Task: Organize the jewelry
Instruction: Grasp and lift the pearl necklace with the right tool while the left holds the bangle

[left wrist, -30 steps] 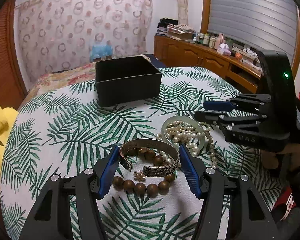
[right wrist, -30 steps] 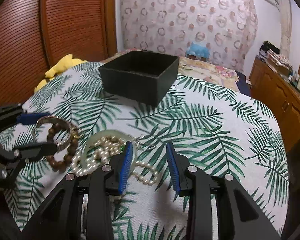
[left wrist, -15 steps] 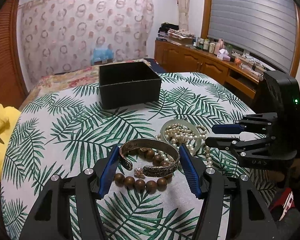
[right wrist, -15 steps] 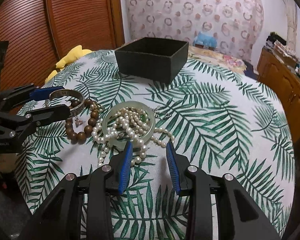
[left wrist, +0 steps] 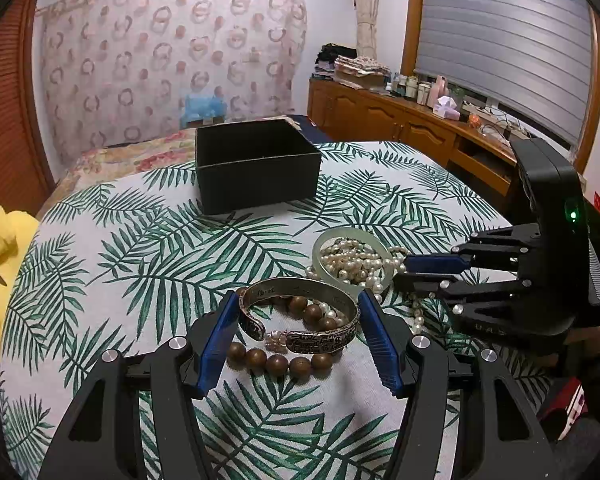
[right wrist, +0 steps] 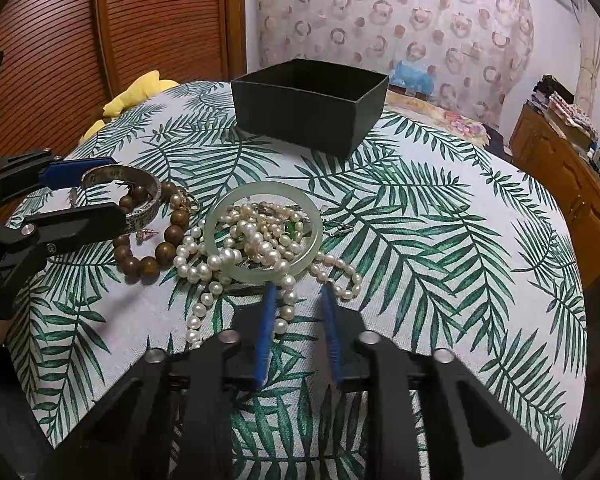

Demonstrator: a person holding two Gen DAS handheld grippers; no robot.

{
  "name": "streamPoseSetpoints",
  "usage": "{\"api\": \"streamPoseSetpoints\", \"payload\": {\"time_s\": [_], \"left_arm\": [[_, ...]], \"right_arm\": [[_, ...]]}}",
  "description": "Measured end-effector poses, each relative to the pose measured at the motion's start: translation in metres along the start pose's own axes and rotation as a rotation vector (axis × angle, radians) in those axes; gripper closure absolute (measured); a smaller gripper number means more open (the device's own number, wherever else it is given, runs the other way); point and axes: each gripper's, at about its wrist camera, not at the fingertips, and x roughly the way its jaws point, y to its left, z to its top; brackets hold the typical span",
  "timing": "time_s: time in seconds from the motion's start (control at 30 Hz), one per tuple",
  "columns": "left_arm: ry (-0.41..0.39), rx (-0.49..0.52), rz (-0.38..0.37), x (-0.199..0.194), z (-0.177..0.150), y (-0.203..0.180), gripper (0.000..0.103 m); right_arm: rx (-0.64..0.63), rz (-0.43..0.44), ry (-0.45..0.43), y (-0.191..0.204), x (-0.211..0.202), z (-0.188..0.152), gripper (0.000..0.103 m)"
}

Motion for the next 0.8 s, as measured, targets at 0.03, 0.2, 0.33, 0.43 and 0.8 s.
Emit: {"api": "streamPoseSetpoints", "payload": {"time_s": [0.03,0.2,0.33,0.43,0.8], "left_arm": [[-0.001,-0.001,-0.001,0.000,0.000,0.000,0.045],[-0.002,-0.006,-0.002,0.000,-0.004,0.002,0.045],[-0.008,-0.013,0.000,-0.003,-0.002,0.007,0.045],[-0.020,-0.016,0.002,-0.007,0.001,0.009,0.045],[-0.075,-0.012,0.013,-0.031,0.017,0.013,0.045]], "right_arm": [[0.001,0.001,0.000,-0.001,0.000,0.000,0.094],[0.019,0.028,-0.020,-0.005,-0.009,0.001,0.095],[0.031,0.041,-0.081,-0.010,-0.033,0.013,0.095],[0.020,0.037,-0.133,-0.012,-0.054,0.028,0.095],[-0.034,0.019,-0.260,-0.011,-0.109,0.076,0.095]]}}
